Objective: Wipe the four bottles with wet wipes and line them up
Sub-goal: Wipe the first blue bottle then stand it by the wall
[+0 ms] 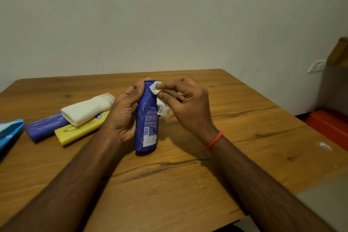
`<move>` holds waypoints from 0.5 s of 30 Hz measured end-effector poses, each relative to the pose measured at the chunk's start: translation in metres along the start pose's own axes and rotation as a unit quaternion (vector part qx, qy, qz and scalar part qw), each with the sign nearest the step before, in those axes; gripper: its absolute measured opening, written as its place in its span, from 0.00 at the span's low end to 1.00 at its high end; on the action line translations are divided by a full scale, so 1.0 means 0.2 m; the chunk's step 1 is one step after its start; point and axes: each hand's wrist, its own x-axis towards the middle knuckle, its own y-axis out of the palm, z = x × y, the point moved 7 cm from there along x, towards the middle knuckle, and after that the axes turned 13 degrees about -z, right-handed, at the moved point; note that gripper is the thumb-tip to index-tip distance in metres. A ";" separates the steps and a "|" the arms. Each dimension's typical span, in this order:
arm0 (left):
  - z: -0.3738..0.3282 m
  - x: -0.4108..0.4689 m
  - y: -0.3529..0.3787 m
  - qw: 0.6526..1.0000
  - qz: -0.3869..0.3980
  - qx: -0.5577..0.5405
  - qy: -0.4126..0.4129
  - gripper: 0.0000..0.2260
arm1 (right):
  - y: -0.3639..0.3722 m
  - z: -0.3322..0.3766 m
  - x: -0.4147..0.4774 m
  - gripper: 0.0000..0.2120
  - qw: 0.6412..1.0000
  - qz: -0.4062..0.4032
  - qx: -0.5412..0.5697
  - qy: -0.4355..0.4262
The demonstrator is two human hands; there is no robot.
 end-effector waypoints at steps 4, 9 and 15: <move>0.01 -0.01 0.03 1.000 0.003 0.006 0.025 0.22 | -0.02 0.04 -0.01 0.08 0.998 -0.044 -0.001 -0.040; -0.02 -0.02 0.03 0.999 0.005 -0.006 0.041 0.14 | 0.02 0.07 -0.02 0.11 0.997 -0.001 0.008 -0.079; -0.05 0.00 -0.02 0.998 -0.035 -0.001 0.050 0.18 | 0.17 0.16 -0.13 0.10 0.963 0.208 -0.034 -0.170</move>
